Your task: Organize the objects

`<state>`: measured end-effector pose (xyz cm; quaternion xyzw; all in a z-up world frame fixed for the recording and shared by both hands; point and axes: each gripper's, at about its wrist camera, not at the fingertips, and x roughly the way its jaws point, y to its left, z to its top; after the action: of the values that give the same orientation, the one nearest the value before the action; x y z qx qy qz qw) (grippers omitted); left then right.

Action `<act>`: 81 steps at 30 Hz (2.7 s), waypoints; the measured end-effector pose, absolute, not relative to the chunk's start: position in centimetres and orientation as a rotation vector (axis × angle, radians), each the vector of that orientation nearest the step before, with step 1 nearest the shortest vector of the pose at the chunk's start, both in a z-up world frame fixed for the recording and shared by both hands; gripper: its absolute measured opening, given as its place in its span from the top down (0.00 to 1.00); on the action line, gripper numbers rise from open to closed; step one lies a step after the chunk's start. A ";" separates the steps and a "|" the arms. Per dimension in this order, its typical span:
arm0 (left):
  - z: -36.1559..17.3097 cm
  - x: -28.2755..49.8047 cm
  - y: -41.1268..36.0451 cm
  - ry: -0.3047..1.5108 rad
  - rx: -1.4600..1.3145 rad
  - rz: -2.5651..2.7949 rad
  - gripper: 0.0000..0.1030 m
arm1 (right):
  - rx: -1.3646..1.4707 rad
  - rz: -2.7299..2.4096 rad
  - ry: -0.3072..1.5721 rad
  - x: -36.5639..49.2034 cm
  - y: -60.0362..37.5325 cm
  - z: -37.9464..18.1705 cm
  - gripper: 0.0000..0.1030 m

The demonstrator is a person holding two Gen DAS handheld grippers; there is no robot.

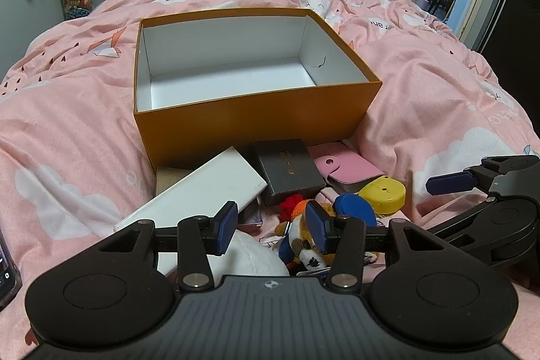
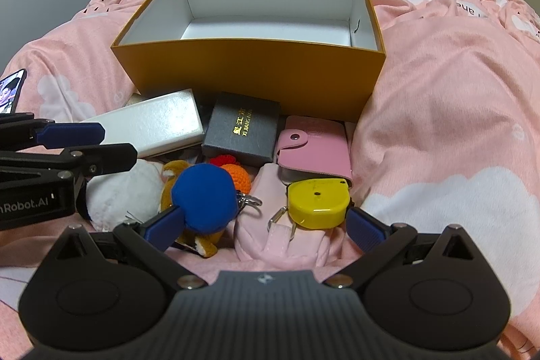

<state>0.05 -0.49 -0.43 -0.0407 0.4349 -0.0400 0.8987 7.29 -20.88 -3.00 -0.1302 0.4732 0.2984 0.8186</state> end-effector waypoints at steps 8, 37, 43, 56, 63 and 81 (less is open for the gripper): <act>-0.4 0.1 -0.5 0.900 -0.085 -0.082 0.46 | -0.277 0.636 1.012 7.2 -20.9 -3.2 0.01; 0.3 2.1 3.8 0.975 0.068 -0.089 0.45 | -0.366 0.885 0.980 10.1 -14.1 -1.1 0.52; -2.0 5.1 4.5 1.083 0.158 -0.161 0.43 | -0.397 0.937 1.075 11.7 -11.0 -3.5 0.59; -6.0 8.4 8.6 1.314 -0.027 -0.246 0.33 | -0.407 0.971 1.167 13.5 -8.5 -6.7 0.70; -6.1 8.0 8.9 1.326 -0.106 -0.238 0.41 | -0.386 0.965 1.177 13.8 -7.8 -7.4 0.70; -2.7 4.1 4.1 1.113 -0.121 -0.201 0.65 | -0.113 0.780 1.131 13.9 -13.4 -3.8 0.45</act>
<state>4.10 4.14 -2.71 -0.0575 0.5268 -0.0951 0.8427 13.90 -13.39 -3.79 -0.0520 0.5217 0.3597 0.7718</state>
